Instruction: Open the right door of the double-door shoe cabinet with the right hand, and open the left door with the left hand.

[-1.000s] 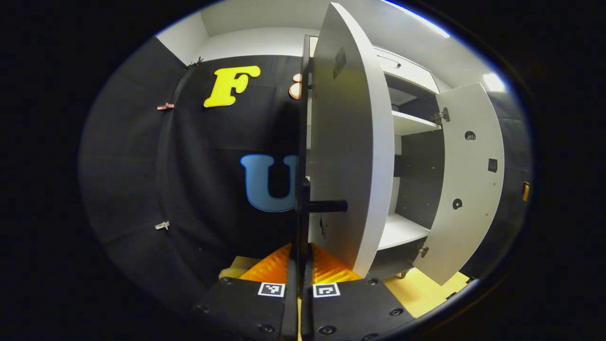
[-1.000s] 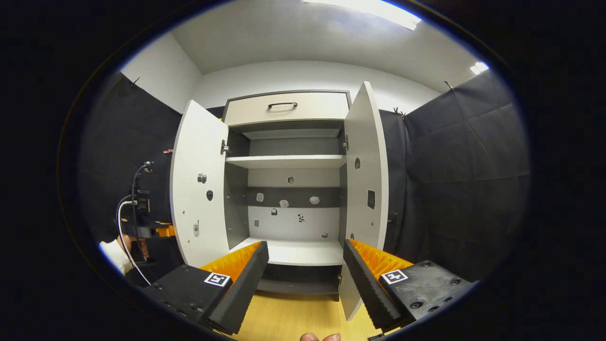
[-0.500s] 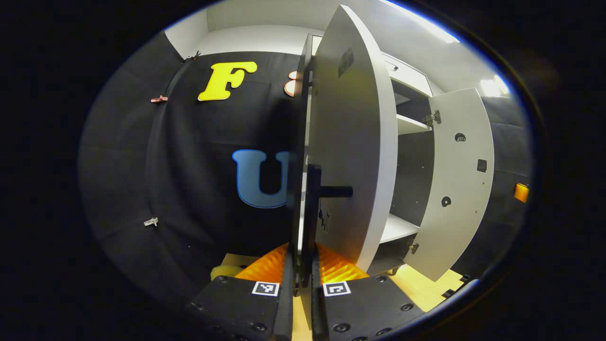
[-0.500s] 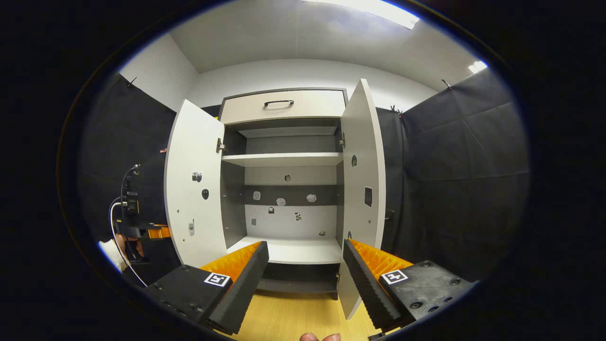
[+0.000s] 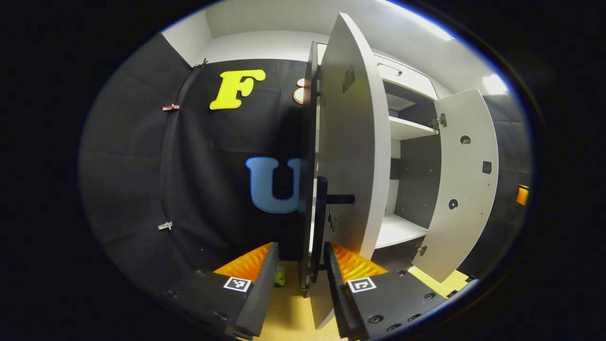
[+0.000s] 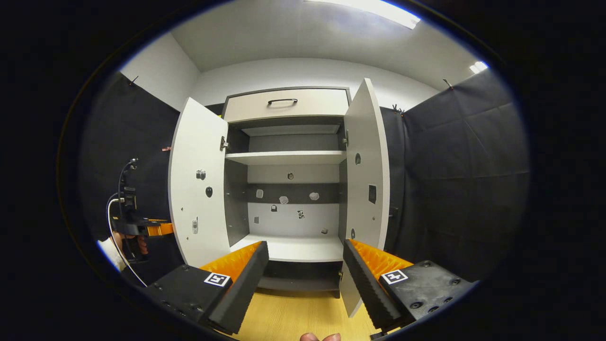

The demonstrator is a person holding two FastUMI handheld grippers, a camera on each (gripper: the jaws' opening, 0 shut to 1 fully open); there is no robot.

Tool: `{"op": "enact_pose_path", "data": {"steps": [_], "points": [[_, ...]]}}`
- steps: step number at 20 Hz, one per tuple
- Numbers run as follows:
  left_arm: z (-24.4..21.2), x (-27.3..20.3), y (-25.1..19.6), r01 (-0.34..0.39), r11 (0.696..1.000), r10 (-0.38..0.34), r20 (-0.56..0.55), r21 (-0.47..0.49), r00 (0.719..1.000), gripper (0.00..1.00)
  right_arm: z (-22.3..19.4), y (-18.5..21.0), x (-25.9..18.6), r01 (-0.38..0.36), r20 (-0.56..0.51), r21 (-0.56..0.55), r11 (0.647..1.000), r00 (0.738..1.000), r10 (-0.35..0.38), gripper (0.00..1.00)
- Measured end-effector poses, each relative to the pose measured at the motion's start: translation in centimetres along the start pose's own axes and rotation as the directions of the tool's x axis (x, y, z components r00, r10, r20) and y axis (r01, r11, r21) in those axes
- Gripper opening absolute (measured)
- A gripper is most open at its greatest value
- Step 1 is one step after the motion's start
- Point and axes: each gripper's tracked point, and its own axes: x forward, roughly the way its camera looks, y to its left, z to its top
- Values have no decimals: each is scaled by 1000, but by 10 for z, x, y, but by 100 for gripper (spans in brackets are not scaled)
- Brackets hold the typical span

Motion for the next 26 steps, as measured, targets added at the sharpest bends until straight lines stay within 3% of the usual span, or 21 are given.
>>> {"op": "enact_pose_path", "data": {"steps": [1, 6, 12, 18, 26], "points": [[0, -2, 1, -1, 1000, 1, 4, 10, 1000, 61, 0, 0, 0, 0, -1, 2, 1000, 1000, 0, 99], [8, -5, 4, -13, 999, 11, 39, 41, 999, 66, 0, -1, -1, 5, -2, 5, 1000, 1000, -5, 99], [22, -11, -7, 2, 1000, -4, 103, 24, 995, 93, 0, -4, 1, 23, -2, 17, 1000, 1000, -23, 99], [30, -22, -36, 70, 996, -64, 118, -48, 991, 95, 1, -5, 3, 31, 0, 18, 999, 1000, -31, 99], [35, -24, -36, 20, 999, -14, 142, -44, 990, 95, 6, -10, 7, 55, 22, 7, 998, 998, -55, 99]]}}
